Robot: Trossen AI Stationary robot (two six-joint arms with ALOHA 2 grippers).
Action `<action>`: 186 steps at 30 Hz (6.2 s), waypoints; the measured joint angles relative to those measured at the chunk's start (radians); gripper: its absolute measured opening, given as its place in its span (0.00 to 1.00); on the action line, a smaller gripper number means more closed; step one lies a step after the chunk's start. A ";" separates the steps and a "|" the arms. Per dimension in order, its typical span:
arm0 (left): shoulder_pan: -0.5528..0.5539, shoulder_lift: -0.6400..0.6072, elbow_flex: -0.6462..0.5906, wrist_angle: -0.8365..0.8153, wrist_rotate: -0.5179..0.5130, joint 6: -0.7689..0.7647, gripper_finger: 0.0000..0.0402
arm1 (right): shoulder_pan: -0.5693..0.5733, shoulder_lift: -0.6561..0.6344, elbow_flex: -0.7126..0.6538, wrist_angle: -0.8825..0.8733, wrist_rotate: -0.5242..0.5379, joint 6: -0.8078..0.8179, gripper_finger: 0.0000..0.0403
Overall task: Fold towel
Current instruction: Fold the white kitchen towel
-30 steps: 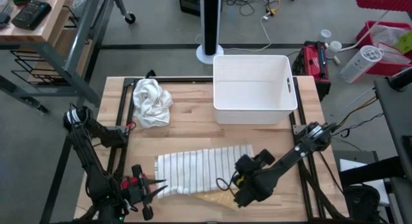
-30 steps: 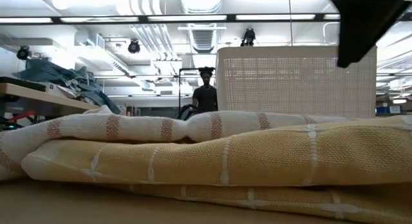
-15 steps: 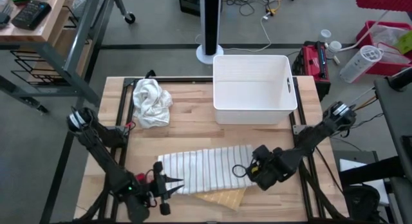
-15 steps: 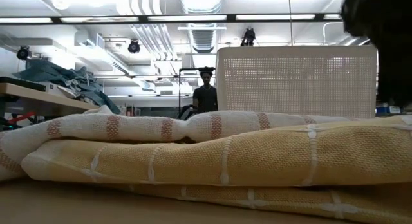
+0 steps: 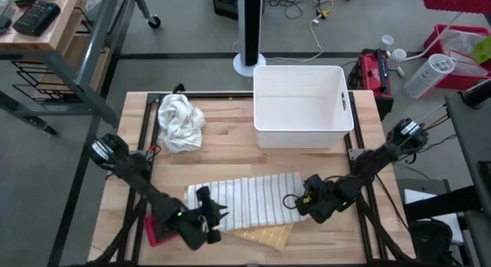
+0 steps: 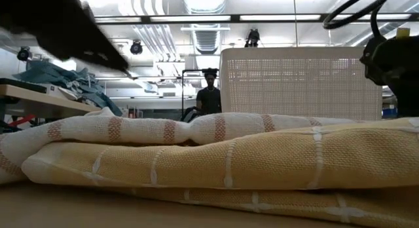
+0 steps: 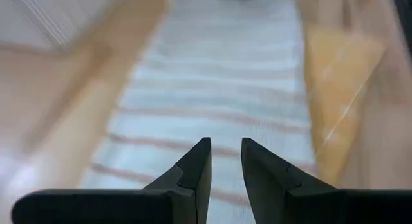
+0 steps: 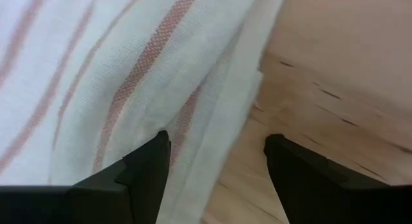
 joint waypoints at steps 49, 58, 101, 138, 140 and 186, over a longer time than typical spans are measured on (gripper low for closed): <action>-0.009 -0.126 0.053 -0.159 0.029 -0.005 0.19 | -0.100 0.049 0.380 0.199 0.259 -0.495 0.01; -0.169 -0.272 0.065 -0.190 -0.158 -0.009 0.19 | -0.180 0.107 0.586 0.178 0.227 -0.672 0.00; -0.476 -0.287 0.065 -0.129 -0.731 0.136 0.19 | -0.354 0.909 1.658 -0.124 -0.044 -0.995 0.00; -0.314 -0.282 -0.206 -0.120 -0.206 -0.358 0.19 | -0.219 0.904 1.666 -0.476 0.084 -0.994 0.49; -0.282 -0.270 -0.245 -0.089 -0.113 -0.410 0.19 | -0.211 0.923 1.661 -0.471 0.144 -0.989 0.46; -0.059 0.033 -0.045 0.084 0.309 -0.031 0.19 | -0.025 0.860 1.555 -0.838 0.331 -0.677 0.00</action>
